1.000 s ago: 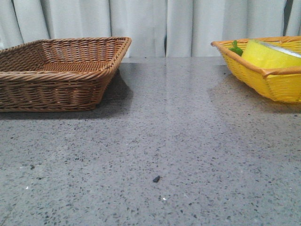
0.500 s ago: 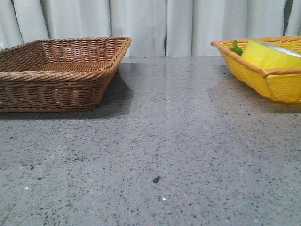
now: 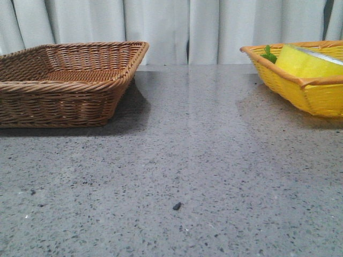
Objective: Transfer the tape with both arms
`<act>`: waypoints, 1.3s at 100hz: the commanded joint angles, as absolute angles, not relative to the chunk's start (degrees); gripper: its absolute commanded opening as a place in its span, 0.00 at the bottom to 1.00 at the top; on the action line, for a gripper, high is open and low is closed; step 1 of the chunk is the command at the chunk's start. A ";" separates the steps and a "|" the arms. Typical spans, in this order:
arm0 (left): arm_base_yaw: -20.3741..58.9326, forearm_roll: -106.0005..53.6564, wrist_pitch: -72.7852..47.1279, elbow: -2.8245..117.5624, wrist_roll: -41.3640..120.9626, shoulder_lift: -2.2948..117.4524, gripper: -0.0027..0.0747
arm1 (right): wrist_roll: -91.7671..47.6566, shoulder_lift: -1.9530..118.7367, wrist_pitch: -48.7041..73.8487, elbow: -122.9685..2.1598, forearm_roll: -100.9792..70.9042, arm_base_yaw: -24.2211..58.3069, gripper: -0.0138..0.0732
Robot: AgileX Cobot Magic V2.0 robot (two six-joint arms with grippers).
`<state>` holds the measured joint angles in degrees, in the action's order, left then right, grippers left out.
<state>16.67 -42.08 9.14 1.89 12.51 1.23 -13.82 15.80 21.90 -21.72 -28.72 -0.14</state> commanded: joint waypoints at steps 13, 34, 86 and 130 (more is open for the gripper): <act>16.56 -30.68 1.80 14.98 13.77 14.24 0.34 | -15.27 40.99 37.28 -44.08 -23.92 -0.29 0.60; 16.56 -29.29 -13.37 27.46 13.77 26.02 0.53 | -15.27 62.86 46.12 -63.25 -23.67 -0.29 0.69; 16.56 -29.29 -18.26 30.51 13.77 29.31 0.53 | -15.38 95.15 50.41 -86.18 -22.87 0.07 0.69; 16.56 -29.39 -18.26 30.51 13.77 29.31 0.53 | -15.38 94.12 49.16 -87.33 -19.25 0.49 0.08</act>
